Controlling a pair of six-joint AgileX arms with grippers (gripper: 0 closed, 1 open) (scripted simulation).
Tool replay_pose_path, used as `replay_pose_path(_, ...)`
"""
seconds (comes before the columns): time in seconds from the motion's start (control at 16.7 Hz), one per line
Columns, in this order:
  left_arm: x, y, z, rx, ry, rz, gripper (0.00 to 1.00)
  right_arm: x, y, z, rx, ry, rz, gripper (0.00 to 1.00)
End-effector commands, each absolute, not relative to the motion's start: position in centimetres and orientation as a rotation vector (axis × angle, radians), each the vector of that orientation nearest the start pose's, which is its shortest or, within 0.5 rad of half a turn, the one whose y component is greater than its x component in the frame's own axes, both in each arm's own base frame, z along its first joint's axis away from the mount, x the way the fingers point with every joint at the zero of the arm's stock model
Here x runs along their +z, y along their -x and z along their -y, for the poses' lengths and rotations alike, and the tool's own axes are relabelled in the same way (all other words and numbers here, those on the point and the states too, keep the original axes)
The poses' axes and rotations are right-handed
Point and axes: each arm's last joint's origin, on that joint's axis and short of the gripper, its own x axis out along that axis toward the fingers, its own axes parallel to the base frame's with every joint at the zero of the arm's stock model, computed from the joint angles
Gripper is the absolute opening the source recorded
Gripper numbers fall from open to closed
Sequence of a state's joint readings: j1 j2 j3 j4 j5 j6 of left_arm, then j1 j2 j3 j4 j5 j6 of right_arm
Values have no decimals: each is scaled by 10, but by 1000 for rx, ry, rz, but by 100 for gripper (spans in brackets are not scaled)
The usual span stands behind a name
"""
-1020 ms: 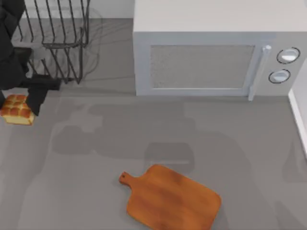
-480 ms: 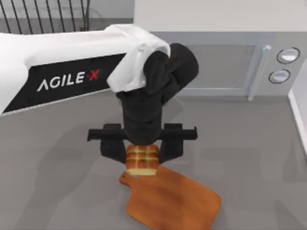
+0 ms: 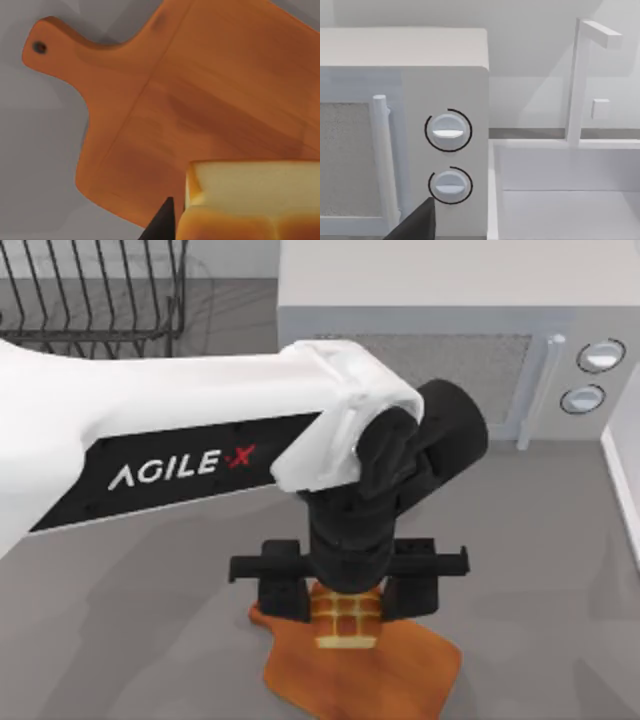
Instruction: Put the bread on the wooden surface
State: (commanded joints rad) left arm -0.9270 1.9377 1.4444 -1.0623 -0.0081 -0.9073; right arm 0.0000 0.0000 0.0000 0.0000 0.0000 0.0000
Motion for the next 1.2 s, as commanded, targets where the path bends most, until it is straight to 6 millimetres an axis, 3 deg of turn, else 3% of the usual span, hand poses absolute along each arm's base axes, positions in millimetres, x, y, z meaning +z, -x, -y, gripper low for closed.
replay_pose_path(1.2, 139, -222, 291, -16, -6, -1554, 0, 160, -106, 1, 0, 0, 0, 100)
